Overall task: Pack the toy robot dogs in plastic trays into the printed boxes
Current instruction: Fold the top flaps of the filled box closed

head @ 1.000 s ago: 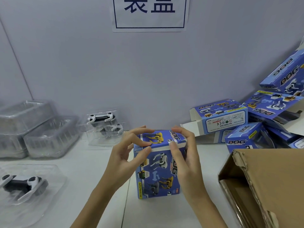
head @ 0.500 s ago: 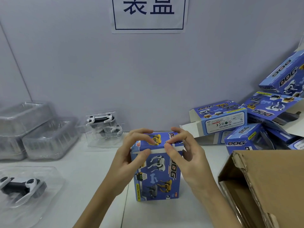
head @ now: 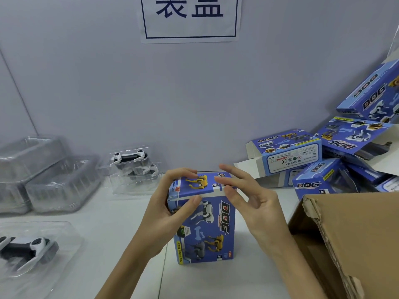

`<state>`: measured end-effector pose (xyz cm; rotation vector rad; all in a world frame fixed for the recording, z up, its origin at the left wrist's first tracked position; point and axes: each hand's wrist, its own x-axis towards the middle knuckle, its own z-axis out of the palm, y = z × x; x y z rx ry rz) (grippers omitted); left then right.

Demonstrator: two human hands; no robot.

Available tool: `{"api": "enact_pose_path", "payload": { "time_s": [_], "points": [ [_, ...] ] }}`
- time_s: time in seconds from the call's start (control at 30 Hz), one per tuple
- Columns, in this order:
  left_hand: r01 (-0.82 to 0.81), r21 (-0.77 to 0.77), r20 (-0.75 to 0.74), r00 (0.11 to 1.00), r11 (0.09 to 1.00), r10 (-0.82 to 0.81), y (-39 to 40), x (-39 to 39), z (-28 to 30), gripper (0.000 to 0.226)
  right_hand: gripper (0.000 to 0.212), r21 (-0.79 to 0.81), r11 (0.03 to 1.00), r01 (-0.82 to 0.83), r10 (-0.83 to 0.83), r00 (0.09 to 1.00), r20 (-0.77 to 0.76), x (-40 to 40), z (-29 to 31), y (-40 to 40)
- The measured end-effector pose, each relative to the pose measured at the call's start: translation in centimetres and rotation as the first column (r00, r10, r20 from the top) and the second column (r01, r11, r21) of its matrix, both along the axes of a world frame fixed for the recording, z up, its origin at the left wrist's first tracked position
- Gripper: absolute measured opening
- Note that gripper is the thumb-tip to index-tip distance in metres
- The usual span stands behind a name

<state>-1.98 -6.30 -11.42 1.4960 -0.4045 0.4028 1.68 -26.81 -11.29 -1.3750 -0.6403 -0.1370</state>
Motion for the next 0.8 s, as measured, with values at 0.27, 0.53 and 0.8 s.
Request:
{"api": "enact_pose_path", "payload": {
  "time_s": [0.27,0.53,0.8],
  "points": [
    [-0.046,-0.046,-0.044,0.998,0.998,0.044,-0.64,-0.2,0.39,0.039,0.024,0.043,0.998,0.046,-0.046,0.999,-0.023,-0.56,0.44,0.65],
    [-0.035,-0.046,-0.053,0.998,0.998,0.033,-0.48,-0.14,0.38,0.03,0.024,0.034,0.996,0.079,-0.079,0.997,-0.003,-0.64,0.1,0.93],
    [-0.048,-0.007,0.027,0.998,0.999,0.048,0.18,-0.07,0.13,0.035,0.024,0.019,0.998,0.064,-0.064,0.998,-0.004,-0.24,-0.11,0.45]
  ]
}}
